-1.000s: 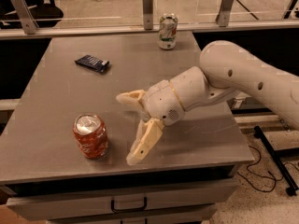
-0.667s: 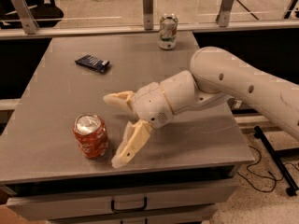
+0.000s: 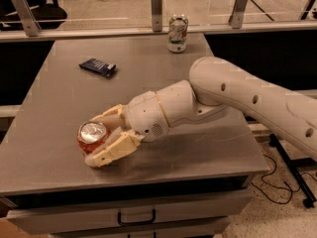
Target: Move coke can near rxbar blueberry
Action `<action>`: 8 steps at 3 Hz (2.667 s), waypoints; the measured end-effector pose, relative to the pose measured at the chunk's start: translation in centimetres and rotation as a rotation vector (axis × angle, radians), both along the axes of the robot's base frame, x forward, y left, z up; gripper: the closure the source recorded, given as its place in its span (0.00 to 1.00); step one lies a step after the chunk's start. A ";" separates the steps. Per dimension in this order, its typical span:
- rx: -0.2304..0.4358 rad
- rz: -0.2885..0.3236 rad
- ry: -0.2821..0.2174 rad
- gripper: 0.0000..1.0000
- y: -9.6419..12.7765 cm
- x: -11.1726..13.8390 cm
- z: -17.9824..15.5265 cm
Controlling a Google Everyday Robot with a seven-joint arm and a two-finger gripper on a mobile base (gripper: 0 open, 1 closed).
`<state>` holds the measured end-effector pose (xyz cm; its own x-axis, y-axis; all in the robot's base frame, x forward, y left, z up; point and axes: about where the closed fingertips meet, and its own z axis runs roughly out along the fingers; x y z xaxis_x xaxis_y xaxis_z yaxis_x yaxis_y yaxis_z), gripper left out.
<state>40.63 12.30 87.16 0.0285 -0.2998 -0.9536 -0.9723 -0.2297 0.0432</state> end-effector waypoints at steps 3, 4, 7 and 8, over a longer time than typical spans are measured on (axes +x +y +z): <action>0.026 -0.236 -0.111 1.00 -7.3 7.4 5.7; 0.040 -0.244 -0.137 1.00 -7.4 7.9 7.2; 0.054 -0.303 -0.279 1.00 -8.4 13.5 8.8; 0.079 -0.341 -0.346 1.00 -8.4 18.8 9.2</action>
Offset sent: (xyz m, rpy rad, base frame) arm 0.0669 -0.0520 0.0461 0.0409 -0.0567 -0.2183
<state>59.44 3.90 96.39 0.2602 -0.2746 -0.9257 -0.9469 0.1149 -0.3002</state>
